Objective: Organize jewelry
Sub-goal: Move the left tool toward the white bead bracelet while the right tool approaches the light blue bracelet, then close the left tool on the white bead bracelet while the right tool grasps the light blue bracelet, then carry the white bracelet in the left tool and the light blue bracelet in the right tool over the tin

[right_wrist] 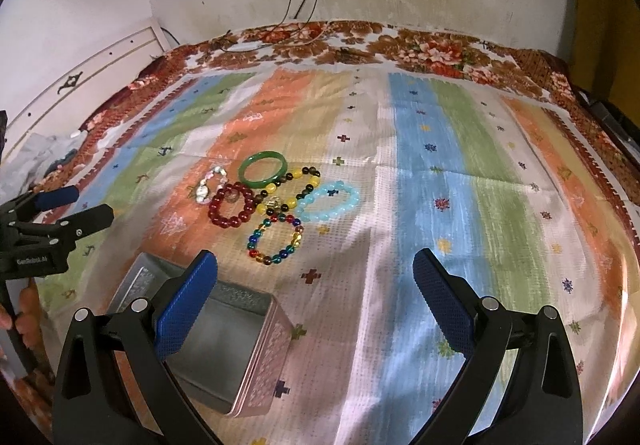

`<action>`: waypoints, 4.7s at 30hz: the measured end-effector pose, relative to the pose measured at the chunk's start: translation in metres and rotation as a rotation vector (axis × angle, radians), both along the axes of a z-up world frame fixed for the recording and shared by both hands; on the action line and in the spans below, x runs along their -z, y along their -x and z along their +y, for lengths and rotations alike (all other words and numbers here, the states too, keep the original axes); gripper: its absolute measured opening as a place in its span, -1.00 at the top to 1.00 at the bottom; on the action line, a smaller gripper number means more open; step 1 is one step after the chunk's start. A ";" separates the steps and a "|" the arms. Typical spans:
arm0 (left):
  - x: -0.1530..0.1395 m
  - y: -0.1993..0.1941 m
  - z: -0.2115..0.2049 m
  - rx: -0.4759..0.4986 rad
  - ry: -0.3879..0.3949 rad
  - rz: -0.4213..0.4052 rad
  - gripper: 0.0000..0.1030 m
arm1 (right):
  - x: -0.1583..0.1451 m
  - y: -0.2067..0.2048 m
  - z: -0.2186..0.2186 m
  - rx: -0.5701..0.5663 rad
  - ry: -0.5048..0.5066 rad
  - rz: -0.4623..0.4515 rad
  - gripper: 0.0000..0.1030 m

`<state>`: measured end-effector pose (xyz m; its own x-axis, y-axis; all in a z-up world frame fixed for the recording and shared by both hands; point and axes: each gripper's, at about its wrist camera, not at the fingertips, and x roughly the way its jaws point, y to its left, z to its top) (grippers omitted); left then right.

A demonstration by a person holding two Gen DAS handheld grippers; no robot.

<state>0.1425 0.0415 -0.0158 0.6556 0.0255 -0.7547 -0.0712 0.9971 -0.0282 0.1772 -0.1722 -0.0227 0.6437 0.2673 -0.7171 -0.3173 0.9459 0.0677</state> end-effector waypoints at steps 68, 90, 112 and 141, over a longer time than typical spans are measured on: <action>0.105 -0.164 0.049 -0.074 -0.011 0.315 -0.88 | 0.104 -0.167 0.011 0.109 0.076 0.338 -0.92; 0.105 -0.160 0.045 0.007 -0.017 0.341 0.70 | 0.101 -0.166 -0.001 0.098 0.080 0.328 0.66; 0.061 -0.138 0.033 0.042 0.079 0.249 0.87 | 0.056 -0.128 0.015 0.003 0.029 0.231 0.77; -0.001 -0.087 0.018 0.090 0.163 0.112 0.87 | 0.004 -0.071 0.020 -0.061 -0.029 0.091 0.77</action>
<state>0.2296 0.0599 -0.0152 0.5614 -0.1577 -0.8124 0.0065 0.9825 -0.1862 0.2486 -0.1519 -0.0272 0.5587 0.3255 -0.7628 -0.3653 0.9223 0.1261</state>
